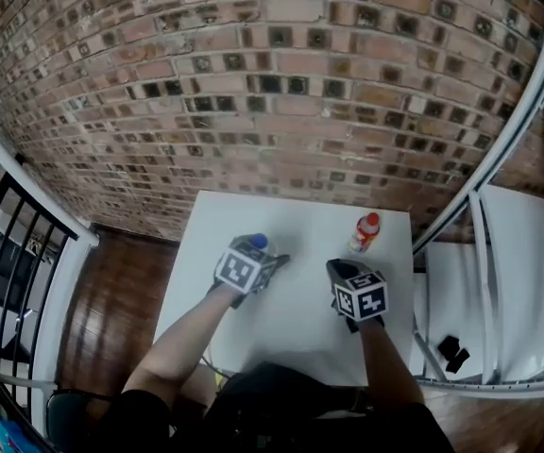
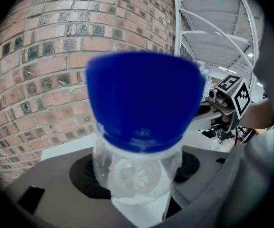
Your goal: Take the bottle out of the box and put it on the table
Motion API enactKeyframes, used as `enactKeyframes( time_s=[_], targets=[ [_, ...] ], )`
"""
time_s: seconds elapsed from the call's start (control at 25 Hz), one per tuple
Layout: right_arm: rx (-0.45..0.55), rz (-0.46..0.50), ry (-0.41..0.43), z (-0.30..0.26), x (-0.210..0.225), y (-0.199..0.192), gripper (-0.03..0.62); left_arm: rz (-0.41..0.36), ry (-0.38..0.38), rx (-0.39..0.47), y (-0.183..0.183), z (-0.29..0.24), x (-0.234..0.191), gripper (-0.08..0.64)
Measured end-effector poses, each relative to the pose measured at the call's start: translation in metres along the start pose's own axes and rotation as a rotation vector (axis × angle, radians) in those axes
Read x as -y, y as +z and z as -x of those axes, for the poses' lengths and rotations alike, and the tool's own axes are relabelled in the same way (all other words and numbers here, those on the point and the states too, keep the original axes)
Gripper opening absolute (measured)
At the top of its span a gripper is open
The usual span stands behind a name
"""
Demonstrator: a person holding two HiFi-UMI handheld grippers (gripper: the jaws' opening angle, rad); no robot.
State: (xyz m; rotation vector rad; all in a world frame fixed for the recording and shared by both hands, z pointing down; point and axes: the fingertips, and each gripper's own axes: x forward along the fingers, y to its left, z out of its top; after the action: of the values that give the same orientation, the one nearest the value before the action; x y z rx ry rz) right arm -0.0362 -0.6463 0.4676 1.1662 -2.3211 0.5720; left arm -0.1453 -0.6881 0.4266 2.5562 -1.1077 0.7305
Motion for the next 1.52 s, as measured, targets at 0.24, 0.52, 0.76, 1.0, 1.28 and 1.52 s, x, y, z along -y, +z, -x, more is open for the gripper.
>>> enactKeyframes(
  time_s=[0.24, 0.52, 0.76, 1.0, 1.28, 1.52],
  targets=[
    [-0.023, -0.012, 0.006, -0.023, 0.006, 0.004, 0.003, 0.037, 0.022, 0.014, 0.009, -0.037, -0.041, 0.311],
    [-0.052, -0.048, 0.012, -0.058, 0.013, 0.002, 0.003, 0.042, 0.035, 0.008, 0.011, -0.076, -0.082, 0.313],
    [-0.071, -0.071, 0.003, -0.078, 0.022, 0.0, 0.003, 0.042, 0.017, 0.004, 0.011, -0.108, -0.098, 0.314],
    [-0.086, -0.092, 0.007, -0.092, 0.031, -0.005, 0.003, -0.037, -0.026, -0.032, 0.019, -0.13, -0.089, 0.316],
    [-0.097, -0.09, 0.023, -0.097, 0.026, -0.009, 0.003, -0.035, -0.039, -0.031, 0.018, -0.133, -0.084, 0.336],
    [-0.09, -0.066, 0.01, -0.086, 0.023, -0.005, 0.003, 0.012, 0.019, -0.035, 0.016, -0.129, -0.081, 0.441]
  ],
)
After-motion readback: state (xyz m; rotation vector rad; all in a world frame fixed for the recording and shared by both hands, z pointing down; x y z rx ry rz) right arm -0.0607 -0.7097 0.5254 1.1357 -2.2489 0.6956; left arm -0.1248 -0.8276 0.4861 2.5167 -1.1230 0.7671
